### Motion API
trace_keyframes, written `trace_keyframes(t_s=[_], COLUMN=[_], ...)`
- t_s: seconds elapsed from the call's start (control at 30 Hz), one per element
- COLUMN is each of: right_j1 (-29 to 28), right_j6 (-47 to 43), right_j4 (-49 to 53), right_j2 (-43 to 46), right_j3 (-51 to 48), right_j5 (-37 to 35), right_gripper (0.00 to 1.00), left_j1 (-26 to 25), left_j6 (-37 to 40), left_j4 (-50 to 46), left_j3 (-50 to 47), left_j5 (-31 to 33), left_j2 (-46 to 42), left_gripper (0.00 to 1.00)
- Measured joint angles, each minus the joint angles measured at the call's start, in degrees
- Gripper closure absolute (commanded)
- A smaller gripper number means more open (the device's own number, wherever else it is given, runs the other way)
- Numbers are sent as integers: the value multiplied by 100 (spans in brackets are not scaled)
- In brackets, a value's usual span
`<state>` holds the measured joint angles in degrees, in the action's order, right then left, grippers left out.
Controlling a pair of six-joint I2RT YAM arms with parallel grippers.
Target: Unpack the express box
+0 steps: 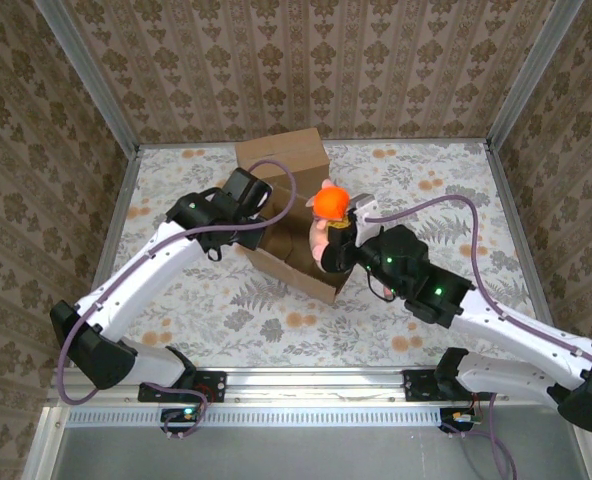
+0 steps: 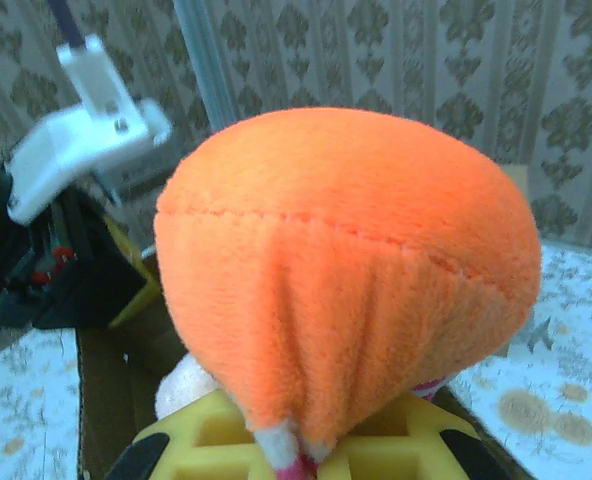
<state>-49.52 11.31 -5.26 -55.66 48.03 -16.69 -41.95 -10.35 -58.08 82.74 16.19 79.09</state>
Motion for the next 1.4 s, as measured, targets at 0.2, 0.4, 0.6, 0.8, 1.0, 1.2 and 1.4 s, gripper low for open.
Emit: trace_keyframes(t_s=[0.2, 0.4, 0.6, 0.8, 1.0, 1.2, 1.4], right_j1=[369, 1121, 2052, 2736, 3375, 3825, 4258], right_j6=[101, 223, 343, 505, 697, 734, 684], right_j4=[-219, 380, 1300, 2087, 2645, 2951, 3220], right_j2=[463, 682, 765, 730, 422, 197, -234], right_j3=[-9, 413, 861, 883, 866, 669, 654], right_j5=[-181, -302, -345, -282, -63, 109, 153], right_gripper=[100, 100, 100, 100, 100, 100, 100], left_j1=[332, 752, 1847, 3499, 4830, 5362, 5641], left_j6=[-199, -476, -702, -791, -857, -979, -1071], left_j4=[-155, -446, -734, -833, -581, -195, 195], left_j3=[-46, -46, -46, -48, -48, 238, 822], left_j5=[-39, -46, -144, -345, -872, -1237, -1436], left_j2=[0, -7, -203, -599, -610, 146, 1047], left_gripper=[100, 100, 100, 100, 100, 100, 100])
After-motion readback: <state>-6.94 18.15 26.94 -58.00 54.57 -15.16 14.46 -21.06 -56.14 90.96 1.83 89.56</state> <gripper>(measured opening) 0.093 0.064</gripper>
